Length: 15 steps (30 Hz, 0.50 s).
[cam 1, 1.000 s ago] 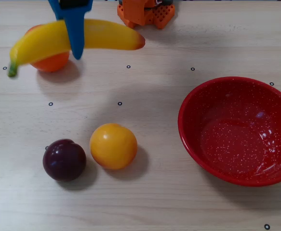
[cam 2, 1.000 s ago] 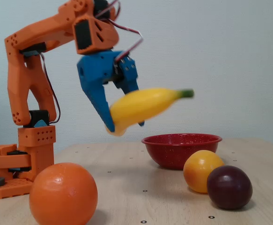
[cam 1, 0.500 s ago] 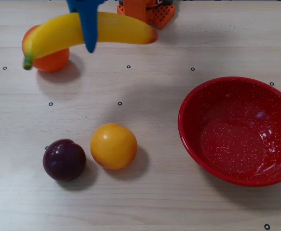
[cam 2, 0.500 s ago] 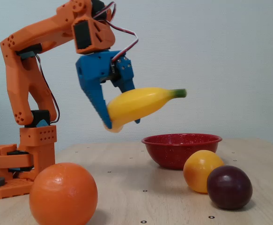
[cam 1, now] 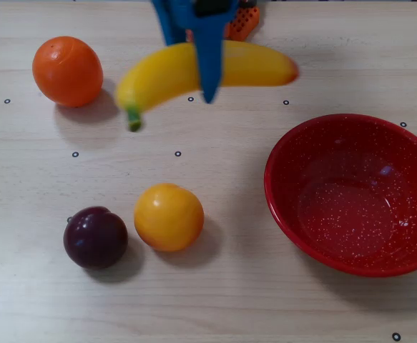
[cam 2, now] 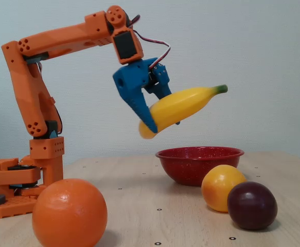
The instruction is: Put banana in the red bowl.
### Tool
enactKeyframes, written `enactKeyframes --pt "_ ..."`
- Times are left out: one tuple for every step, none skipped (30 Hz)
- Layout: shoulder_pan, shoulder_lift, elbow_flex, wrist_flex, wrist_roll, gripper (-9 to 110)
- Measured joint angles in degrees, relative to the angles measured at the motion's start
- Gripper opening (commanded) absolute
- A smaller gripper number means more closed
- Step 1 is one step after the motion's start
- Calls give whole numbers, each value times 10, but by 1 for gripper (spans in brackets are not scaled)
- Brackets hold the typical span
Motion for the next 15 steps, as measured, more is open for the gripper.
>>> enactKeyframes --pt "-13 0 0 0 11 0" --pt "-28 0 0 0 25 0" --pt "-41 0 0 0 41 0" --pt "-54 0 0 0 57 0" --pt "-67 0 0 0 78 0" --pt "-80 0 0 1 100 0" --pt "-90 0 0 1 115 0" --pt "-103 0 -1 2 139 0" --pt "-113 0 -2 2 157 0" --pt "-124 0 -2 2 177 0" --pt "-136 0 -2 4 204 0" --pt "-148 0 -2 10 223 0" --pt "-158 0 -2 15 242 0" --pt "-171 -5 -8 21 261 0" --pt "-185 -18 -29 32 280 0"
